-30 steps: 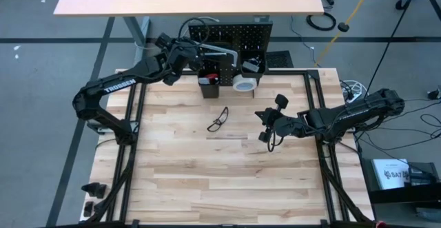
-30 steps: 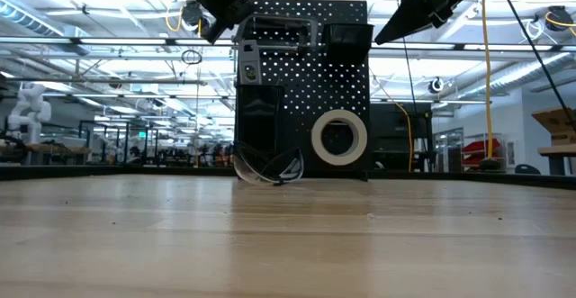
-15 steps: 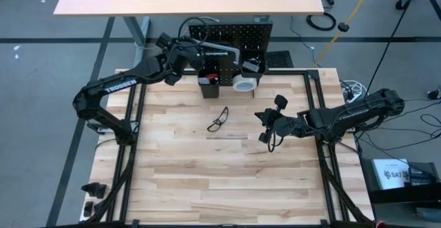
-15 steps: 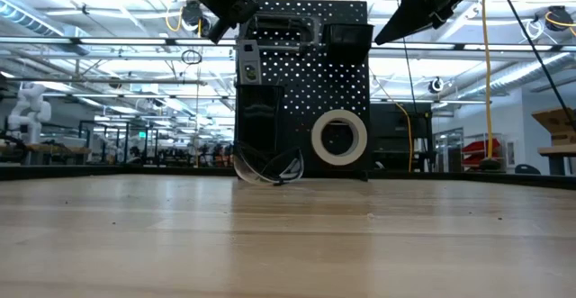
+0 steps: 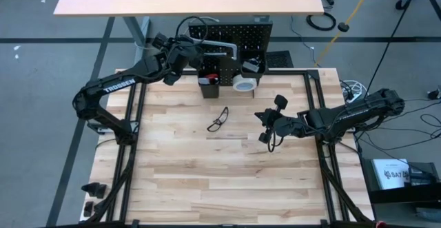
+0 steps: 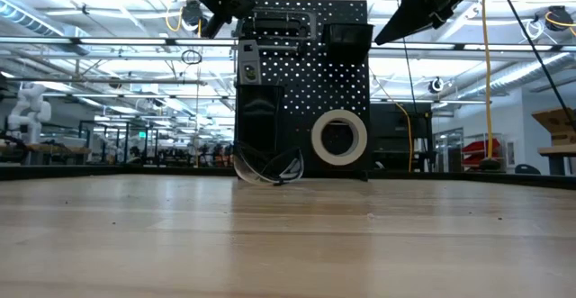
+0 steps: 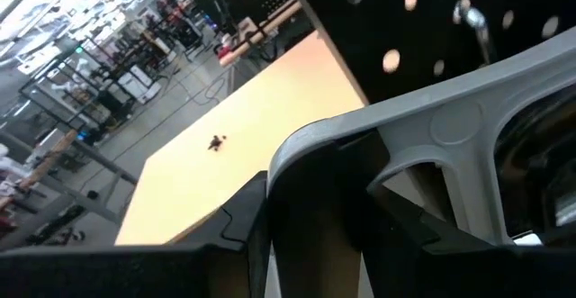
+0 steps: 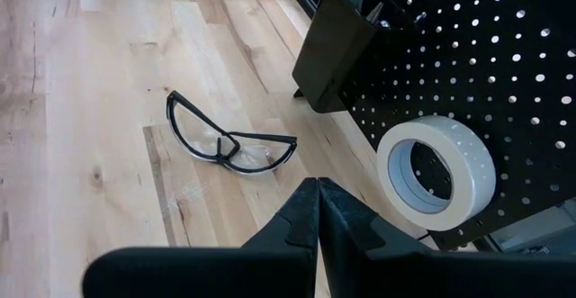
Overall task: Hang tools onto peg board
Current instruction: Hang the gray hacksaw on the black peg board
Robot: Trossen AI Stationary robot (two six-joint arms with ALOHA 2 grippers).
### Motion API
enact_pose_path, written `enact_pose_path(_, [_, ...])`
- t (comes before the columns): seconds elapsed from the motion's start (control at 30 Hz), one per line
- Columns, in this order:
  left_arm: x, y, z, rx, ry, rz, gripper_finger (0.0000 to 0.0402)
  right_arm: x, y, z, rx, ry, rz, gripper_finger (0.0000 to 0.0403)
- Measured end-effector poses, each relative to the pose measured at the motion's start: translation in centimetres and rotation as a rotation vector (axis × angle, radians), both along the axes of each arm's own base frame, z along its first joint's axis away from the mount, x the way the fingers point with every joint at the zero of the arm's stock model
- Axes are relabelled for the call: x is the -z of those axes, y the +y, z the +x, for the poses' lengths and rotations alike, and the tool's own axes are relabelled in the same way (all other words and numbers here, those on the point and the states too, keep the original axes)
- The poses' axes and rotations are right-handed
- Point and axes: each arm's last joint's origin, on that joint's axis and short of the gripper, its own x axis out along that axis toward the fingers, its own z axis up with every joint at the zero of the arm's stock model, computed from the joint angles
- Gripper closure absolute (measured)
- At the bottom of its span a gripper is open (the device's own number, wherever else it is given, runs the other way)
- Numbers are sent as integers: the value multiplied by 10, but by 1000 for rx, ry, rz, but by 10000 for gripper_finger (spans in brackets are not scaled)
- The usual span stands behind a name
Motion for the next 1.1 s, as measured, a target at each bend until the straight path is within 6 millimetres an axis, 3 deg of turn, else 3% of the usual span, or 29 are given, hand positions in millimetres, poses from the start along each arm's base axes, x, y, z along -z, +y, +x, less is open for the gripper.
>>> enact_pose_path(1.1, [18,-4,17,-6,51,-22,272,0,1,0,-21,4,16,403])
